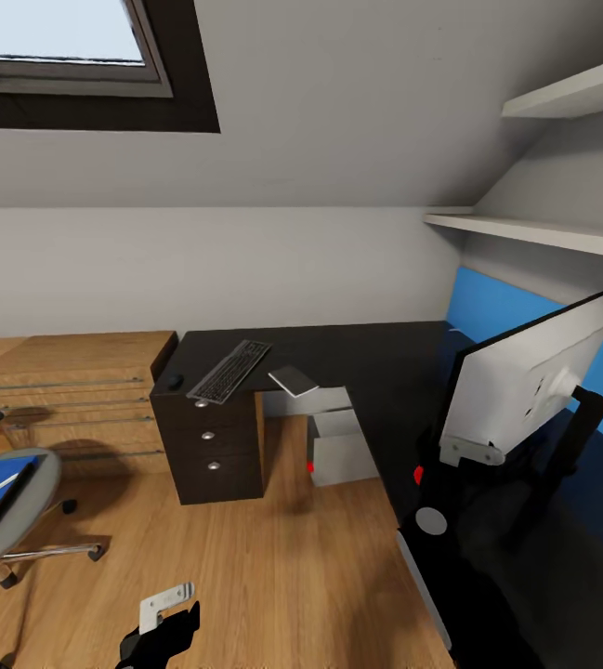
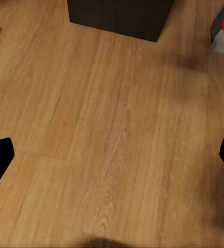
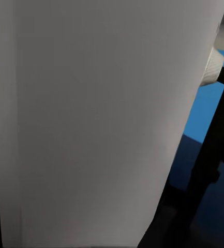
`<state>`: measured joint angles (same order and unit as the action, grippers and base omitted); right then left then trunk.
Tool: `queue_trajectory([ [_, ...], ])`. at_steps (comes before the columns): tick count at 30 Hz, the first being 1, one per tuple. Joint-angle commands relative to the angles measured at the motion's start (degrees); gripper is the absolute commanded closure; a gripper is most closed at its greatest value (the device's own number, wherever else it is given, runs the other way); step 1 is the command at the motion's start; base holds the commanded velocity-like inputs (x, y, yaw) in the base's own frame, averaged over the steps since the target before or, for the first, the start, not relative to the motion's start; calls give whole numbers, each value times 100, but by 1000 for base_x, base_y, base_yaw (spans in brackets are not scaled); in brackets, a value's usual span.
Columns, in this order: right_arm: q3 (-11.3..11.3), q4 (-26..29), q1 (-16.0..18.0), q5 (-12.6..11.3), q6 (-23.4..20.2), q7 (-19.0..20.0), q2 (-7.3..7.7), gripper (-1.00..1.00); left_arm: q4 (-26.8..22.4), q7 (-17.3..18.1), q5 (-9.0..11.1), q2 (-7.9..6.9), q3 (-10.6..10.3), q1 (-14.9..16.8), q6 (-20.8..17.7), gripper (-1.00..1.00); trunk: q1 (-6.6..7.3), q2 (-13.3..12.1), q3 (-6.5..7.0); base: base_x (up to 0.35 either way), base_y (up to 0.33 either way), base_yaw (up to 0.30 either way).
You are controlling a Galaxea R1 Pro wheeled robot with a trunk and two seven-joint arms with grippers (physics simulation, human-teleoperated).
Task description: In the bedroom, organize the workspace by keeping the computer under the desk, ensuring the monitor is on the desk, placing the keyboard on the desk next to the monitor, placing the mouse on the desk next to the keyboard, moving the folder from the swivel chair onto the desk next to the mouse, stacking the notebook on top of the folder with the pen on top of the notebook, and positioning the swivel chair next to the desk.
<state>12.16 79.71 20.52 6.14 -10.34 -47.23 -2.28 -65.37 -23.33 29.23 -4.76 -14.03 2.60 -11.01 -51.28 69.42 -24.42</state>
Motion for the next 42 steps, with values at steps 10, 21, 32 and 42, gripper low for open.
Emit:
queue_trajectory([
  [10, 5, 0, 4, 48, -64, -23, -9, -100, -10, -49, 39, -7, -22, 4, -15, -100, 1, 4, -6, -241, -119, 0],
  [21, 5, 1, 4, 49, -64, -23, -10, -100, -10, -49, 39, -7, -21, 4, -15, -100, 1, 4, -6, -256, -178, 0],
  [32, 15, 1, 4, 46, -64, -17, -3, -100, -10, -49, 39, -7, -5, 4, -15, -100, 1, 4, -6, -260, -198, 0],
  [42, 30, 0, 4, 45, -63, -13, -2, -100, -10, -49, 39, -8, -3, 4, -15, -100, 1, 4, -6, -240, -194, 0],
])
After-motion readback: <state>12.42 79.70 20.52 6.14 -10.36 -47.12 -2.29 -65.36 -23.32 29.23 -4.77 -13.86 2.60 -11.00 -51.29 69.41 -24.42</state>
